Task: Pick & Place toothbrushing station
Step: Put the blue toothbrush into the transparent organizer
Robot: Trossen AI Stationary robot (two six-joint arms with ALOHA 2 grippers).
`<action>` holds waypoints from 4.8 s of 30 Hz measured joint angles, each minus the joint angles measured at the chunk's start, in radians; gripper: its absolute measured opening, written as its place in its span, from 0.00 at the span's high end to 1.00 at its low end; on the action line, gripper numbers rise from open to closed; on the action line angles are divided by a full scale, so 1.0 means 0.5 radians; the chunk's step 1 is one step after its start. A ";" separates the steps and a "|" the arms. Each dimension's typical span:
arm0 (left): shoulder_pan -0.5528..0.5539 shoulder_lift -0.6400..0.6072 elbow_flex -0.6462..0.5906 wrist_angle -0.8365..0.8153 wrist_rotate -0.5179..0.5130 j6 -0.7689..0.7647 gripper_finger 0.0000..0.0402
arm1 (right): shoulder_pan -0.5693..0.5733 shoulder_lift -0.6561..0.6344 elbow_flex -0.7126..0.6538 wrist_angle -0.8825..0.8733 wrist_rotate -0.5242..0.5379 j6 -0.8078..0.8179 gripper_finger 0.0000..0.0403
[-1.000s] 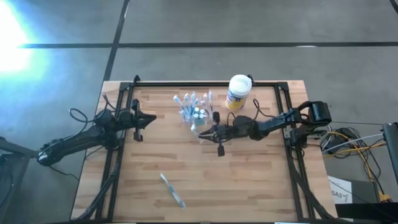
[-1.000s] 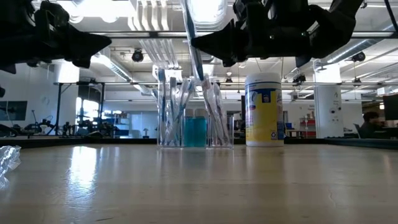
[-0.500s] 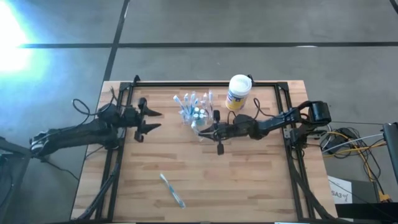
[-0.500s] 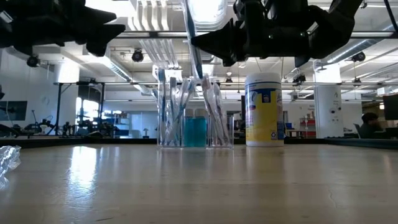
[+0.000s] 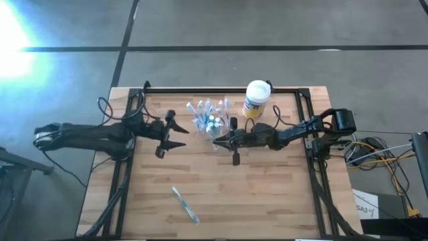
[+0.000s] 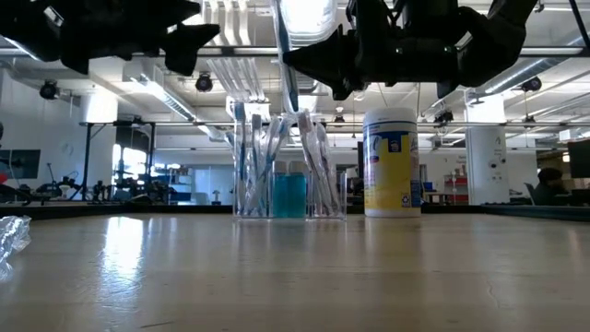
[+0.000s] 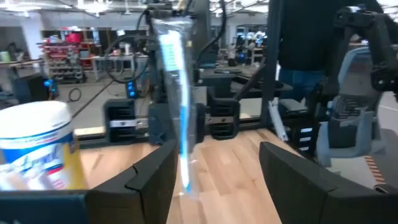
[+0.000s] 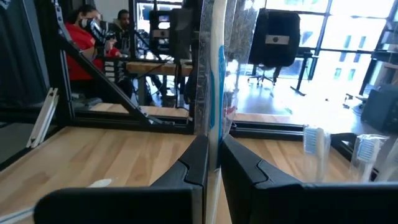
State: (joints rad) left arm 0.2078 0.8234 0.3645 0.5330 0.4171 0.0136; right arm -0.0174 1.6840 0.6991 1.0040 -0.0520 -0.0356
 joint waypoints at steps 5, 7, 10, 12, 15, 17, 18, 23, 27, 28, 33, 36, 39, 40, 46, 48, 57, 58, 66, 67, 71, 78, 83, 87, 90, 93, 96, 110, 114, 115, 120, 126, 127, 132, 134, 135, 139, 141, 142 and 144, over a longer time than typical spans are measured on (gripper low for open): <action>-0.048 0.166 0.078 0.134 -0.095 -0.056 0.42 | 0.009 0.000 0.000 0.006 0.005 -0.001 0.94; -0.047 0.227 0.108 0.138 -0.176 -0.082 0.42 | 0.009 0.001 0.000 0.011 0.004 -0.036 0.94; -0.048 0.329 0.160 0.126 -0.231 -0.086 0.42 | 0.008 0.001 0.000 0.004 0.005 -0.062 0.94; -0.048 0.392 0.206 0.132 -0.247 -0.094 0.42 | 0.008 0.001 0.000 0.006 0.005 -0.062 0.94; -0.048 0.488 0.271 0.134 -0.257 -0.096 0.42 | 0.009 0.001 0.000 0.008 0.005 -0.062 0.94; -0.048 0.547 0.313 0.131 -0.257 -0.097 0.42 | 0.009 0.001 0.000 0.010 0.006 -0.058 0.94; -0.048 0.576 0.334 0.134 -0.257 -0.096 0.42 | 0.009 0.001 0.000 0.011 0.008 -0.055 0.94; -0.051 0.714 0.427 0.132 -0.256 -0.096 0.42 | 0.014 0.001 0.000 0.021 0.059 -0.048 0.94; -0.057 0.811 0.495 0.138 -0.244 -0.096 0.42 | 0.014 0.001 0.000 0.027 0.060 -0.047 0.94; -0.058 0.834 0.507 0.139 -0.239 -0.096 0.42 | 0.014 0.001 0.000 0.028 0.061 -0.047 0.94; -0.068 0.916 0.564 0.158 -0.158 -0.096 0.42 | 0.014 0.001 0.000 0.028 0.106 -0.048 0.94; -0.080 0.947 0.592 0.160 -0.124 -0.096 0.42 | 0.013 0.001 0.000 0.028 0.111 -0.047 0.94; -0.100 0.976 0.624 0.164 -0.124 -0.095 0.42 | 0.014 0.001 0.000 0.034 0.110 -0.047 0.94; -0.105 0.986 0.635 0.167 -0.123 -0.096 0.42 | 0.013 0.001 0.000 0.035 0.110 -0.047 0.94; -0.128 1.024 0.658 0.213 -0.124 -0.099 0.43 | 0.014 0.001 0.000 0.036 0.110 -0.047 0.94; -0.130 1.025 0.658 0.216 -0.134 -0.099 0.45 | 0.016 0.001 0.000 0.036 0.110 -0.047 0.94; -0.186 1.025 0.648 0.313 -0.168 -0.127 0.83 | 0.036 0.001 0.000 0.049 0.104 -0.057 0.94; -0.188 1.025 0.647 0.314 -0.173 -0.115 0.89 | 0.037 0.001 0.000 0.049 0.102 -0.055 0.94; -0.202 1.025 0.646 0.303 -0.236 -0.100 0.94 | 0.065 0.002 0.000 0.047 0.106 0.012 0.91; -0.202 1.025 0.646 0.297 -0.237 -0.107 0.94 | 0.067 0.002 0.000 0.046 0.108 0.022 0.89; -0.205 1.012 0.645 0.225 -0.234 -0.094 0.94 | 0.069 -0.011 0.000 0.042 0.112 0.070 0.73; -0.209 0.850 0.595 0.030 -0.248 0.022 0.94 | 0.069 -0.065 -0.026 0.033 0.112 0.157 0.48; -0.210 0.547 0.468 -0.113 -0.297 0.050 0.94 | 0.069 -0.270 -0.191 0.035 0.111 0.163 0.45; -0.210 0.224 0.316 -0.277 -0.373 0.062 0.94 | 0.069 -0.557 -0.426 0.039 0.117 0.207 0.50; -0.213 -0.017 0.203 -0.373 -0.423 0.052 0.94 | 0.096 -0.777 -0.615 0.031 0.261 0.242 0.58; -0.213 -0.234 0.090 -0.427 -0.459 0.037 0.94 | 0.149 -0.989 -0.777 -0.030 0.529 0.243 0.70; -0.213 -0.431 -0.014 -0.445 -0.466 0.037 0.94 | 0.195 -1.162 -0.909 -0.074 0.593 0.143 0.84; -0.211 -1.187 -0.328 -0.743 -0.589 0.022 0.94 | 0.231 -1.731 -1.313 -0.072 0.597 0.115 0.98; -0.211 -1.344 -0.364 -0.778 -0.588 0.012 0.94 | 0.231 -1.814 -1.367 -0.073 0.598 0.079 0.98; -0.211 -1.376 -0.379 -0.821 -0.589 0.012 0.94 | 0.231 -1.827 -1.373 -0.074 0.598 0.079 0.98; -0.211 -1.513 -0.384 -0.968 -0.630 0.009 0.94 | 0.231 -1.837 -1.377 -0.076 0.605 0.078 0.98; -0.211 -1.602 -0.392 -1.146 -0.629 -0.015 0.94 | 0.231 -1.836 -1.377 -0.086 0.635 0.072 0.98; -0.212 -1.612 -0.408 -1.147 -0.629 -0.024 0.94 | 0.231 -1.836 -1.377 -0.086 0.635 0.072 0.98; -0.212 -1.646 -0.502 -1.133 -0.629 -0.033 0.94 | 0.231 -1.836 -1.377 -0.086 0.635 0.072 0.98; -0.212 -1.646 -0.525 -1.115 -0.629 -0.034 0.94 | 0.231 -1.836 -1.377 -0.086 0.635 0.072 0.98; -0.212 -1.646 -0.536 -1.088 -0.629 -0.034 0.94 | 0.231 -1.836 -1.377 -0.086 0.635 0.072 0.98; -0.211 -1.646 -0.565 -1.073 -0.600 -0.028 0.94 | 0.231 -1.836 -1.377 -0.086 0.635 0.072 0.98; -0.211 -1.647 -0.585 -1.062 -0.597 -0.024 0.94 | 0.231 -1.836 -1.377 -0.087 0.635 0.072 0.98; -0.211 -1.647 -0.596 -1.051 -0.595 -0.023 0.94 | 0.231 -1.836 -1.377 -0.087 0.634 0.072 0.98; -0.211 -1.647 -0.615 -1.034 -0.589 -0.021 0.94 | 0.231 -1.836 -1.377 -0.087 0.634 0.072 0.98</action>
State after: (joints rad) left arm 0.1024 -0.0002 0.0570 0.0158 0.1227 0.0029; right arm 0.0982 0.7662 0.0105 0.9604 0.2649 0.0002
